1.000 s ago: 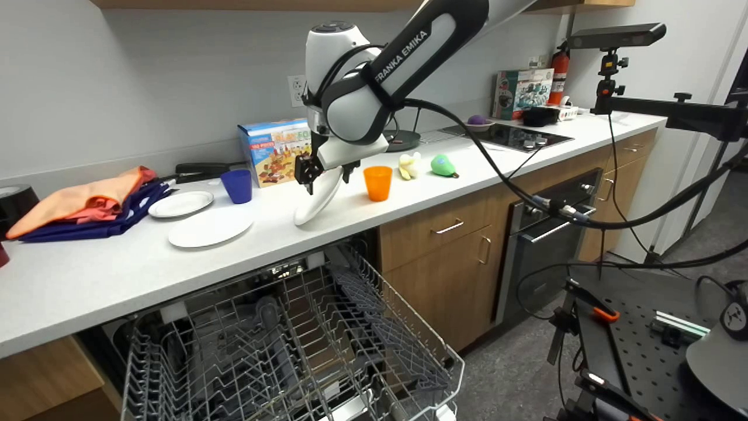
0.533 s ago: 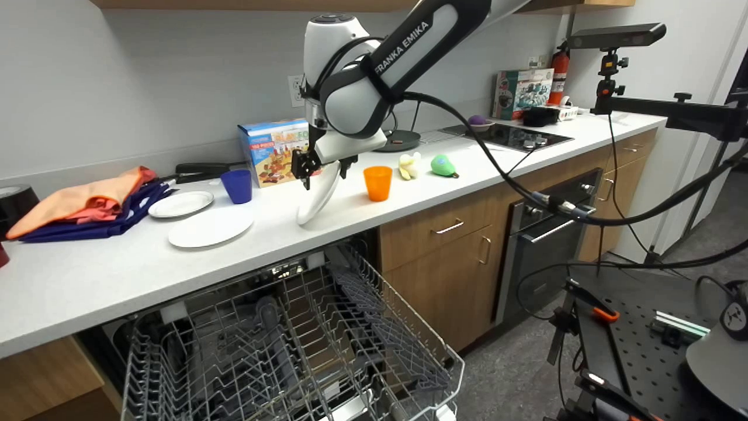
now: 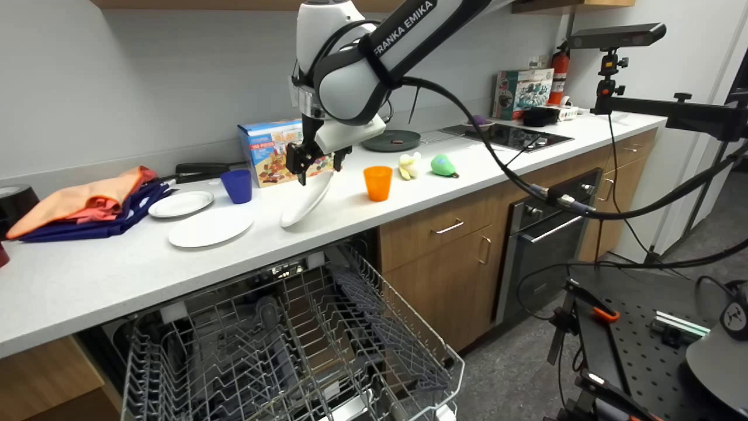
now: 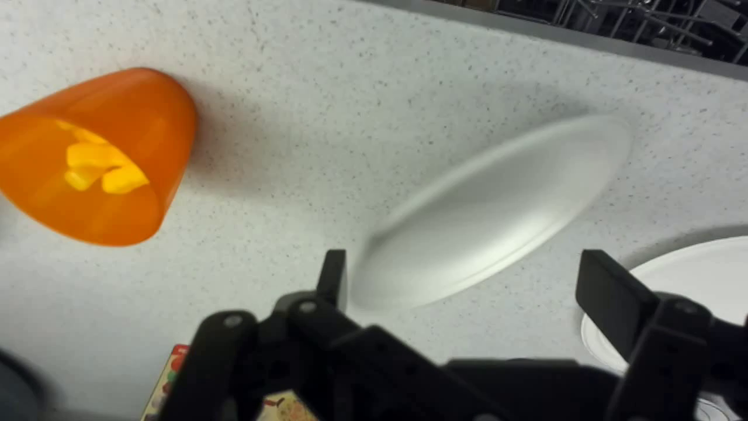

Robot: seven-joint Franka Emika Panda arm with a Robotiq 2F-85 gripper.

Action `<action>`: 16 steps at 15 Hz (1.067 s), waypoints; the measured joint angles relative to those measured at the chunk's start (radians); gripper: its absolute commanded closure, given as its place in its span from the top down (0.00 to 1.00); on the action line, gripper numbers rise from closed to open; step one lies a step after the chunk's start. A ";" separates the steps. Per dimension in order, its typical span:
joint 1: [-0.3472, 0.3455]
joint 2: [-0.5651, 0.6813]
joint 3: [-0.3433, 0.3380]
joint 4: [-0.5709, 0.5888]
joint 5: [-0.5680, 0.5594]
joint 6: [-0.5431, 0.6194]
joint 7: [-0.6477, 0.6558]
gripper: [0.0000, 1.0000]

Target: Pick up the white plate from the dish rack and put it on the countertop.

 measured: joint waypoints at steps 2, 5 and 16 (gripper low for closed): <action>0.000 -0.022 0.007 0.005 -0.008 0.001 -0.035 1.00; 0.000 -0.062 0.021 0.007 -0.015 0.003 -0.075 1.00; -0.009 -0.135 0.095 0.004 -0.015 -0.009 -0.263 1.00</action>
